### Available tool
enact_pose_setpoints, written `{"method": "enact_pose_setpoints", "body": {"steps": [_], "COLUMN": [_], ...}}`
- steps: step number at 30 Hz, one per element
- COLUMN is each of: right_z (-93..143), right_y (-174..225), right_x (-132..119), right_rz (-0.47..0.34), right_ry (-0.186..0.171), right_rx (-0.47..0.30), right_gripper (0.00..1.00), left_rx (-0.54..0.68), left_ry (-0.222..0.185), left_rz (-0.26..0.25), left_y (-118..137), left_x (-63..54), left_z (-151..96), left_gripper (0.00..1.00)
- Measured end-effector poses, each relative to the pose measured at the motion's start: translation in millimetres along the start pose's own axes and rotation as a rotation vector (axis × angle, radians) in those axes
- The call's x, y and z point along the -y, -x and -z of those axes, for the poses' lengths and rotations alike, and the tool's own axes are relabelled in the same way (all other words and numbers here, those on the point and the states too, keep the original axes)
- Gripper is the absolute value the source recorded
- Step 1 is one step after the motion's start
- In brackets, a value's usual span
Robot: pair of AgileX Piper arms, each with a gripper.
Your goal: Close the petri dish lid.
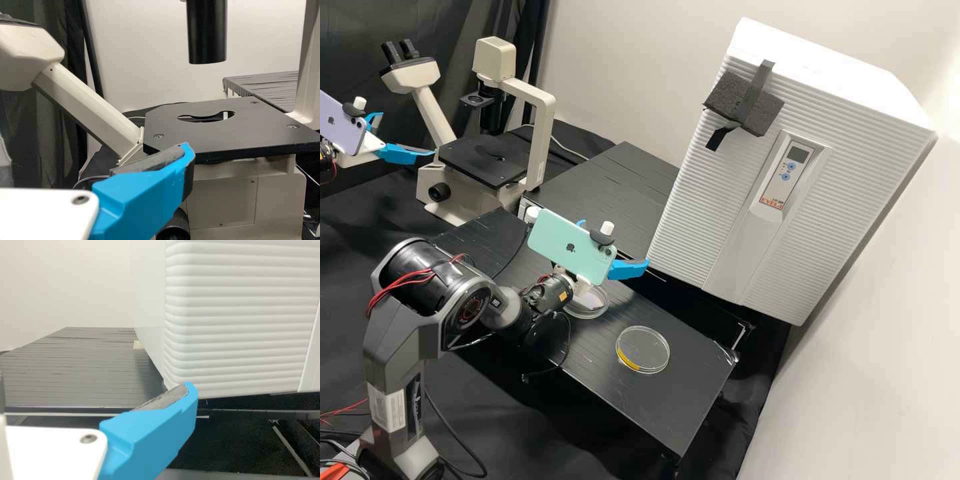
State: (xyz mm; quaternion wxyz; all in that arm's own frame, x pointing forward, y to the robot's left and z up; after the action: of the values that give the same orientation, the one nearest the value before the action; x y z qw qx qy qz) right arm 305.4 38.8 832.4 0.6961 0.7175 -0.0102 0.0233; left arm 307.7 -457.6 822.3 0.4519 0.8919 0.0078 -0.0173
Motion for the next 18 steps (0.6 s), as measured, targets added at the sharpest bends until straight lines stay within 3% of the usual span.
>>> {"method": "enact_pose_setpoints", "body": {"steps": [12, 16, 18], "right_z": [-3.2, -11.7, -14.8], "right_y": [4.1, 19.5, 30.1], "right_x": [-2.2, -14.8, -25.2], "right_rz": [-0.008, -0.042, -0.084], "right_ry": [0.003, 0.007, -0.015], "right_rx": [0.007, 0.037, 0.037], "right_gripper": [1.00, 1.00, 1.00], "left_rx": [0.000, 0.000, 0.000], "left_ry": [0.000, 0.000, 0.000], "left_rz": [0.000, 0.000, 0.000], "left_y": [0.0, 0.0, 0.0], "left_x": [0.0, 0.0, 0.0], "left_z": [0.0, 0.0, 0.0], "left_gripper": [1.00, 1.00, 1.00]}}
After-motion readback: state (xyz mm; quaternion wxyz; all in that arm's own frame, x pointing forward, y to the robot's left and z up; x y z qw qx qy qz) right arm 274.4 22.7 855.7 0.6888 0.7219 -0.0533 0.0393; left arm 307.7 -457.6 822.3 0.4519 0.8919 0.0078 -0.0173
